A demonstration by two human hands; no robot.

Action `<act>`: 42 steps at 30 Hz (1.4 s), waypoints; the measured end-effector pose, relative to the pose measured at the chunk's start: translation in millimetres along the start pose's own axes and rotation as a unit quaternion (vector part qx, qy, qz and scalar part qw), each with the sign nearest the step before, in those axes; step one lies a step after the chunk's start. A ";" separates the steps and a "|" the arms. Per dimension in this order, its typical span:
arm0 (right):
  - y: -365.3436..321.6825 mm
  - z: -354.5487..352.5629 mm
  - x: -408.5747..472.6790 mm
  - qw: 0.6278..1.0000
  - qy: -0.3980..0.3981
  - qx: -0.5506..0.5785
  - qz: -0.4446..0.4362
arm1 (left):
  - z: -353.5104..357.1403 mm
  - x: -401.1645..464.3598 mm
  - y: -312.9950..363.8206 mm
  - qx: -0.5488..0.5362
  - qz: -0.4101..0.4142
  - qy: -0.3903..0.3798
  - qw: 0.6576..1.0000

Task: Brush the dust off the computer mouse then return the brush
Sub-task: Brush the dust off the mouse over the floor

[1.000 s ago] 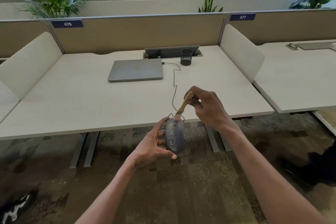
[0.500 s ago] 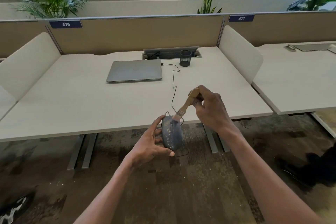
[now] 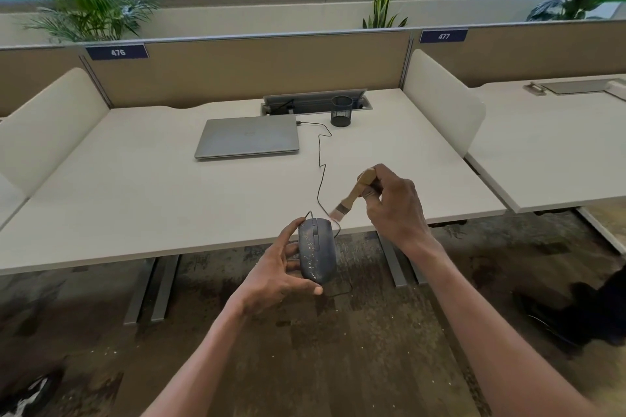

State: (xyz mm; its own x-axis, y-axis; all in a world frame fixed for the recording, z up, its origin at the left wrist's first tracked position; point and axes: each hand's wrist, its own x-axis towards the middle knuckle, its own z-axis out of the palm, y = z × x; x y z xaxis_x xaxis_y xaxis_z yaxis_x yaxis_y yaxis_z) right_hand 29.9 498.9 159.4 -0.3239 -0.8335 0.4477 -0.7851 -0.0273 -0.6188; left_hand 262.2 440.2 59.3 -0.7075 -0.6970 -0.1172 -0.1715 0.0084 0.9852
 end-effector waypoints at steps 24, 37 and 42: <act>16.5 31.6 -11.5 0.933 -0.104 0.236 0.251 | 20.1 3.5 25.6 0.001 -0.031 -0.054 0.998; 26.5 38.6 -16.9 0.927 -0.088 0.238 0.277 | 54.1 -5.9 20.1 -0.029 -0.029 0.011 0.999; 26.9 42.3 -20.0 0.923 -0.090 0.241 0.285 | 70.4 -8.7 20.4 0.052 -0.030 0.100 0.993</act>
State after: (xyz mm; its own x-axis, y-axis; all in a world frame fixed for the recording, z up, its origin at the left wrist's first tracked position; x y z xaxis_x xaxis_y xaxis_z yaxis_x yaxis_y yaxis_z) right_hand 37.7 491.5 106.5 -0.4853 -0.8650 -0.1278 -0.1725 0.2380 -0.9558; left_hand 216.5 496.9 71.6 -0.5460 -0.8265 -0.1371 -0.2861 0.0302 0.9577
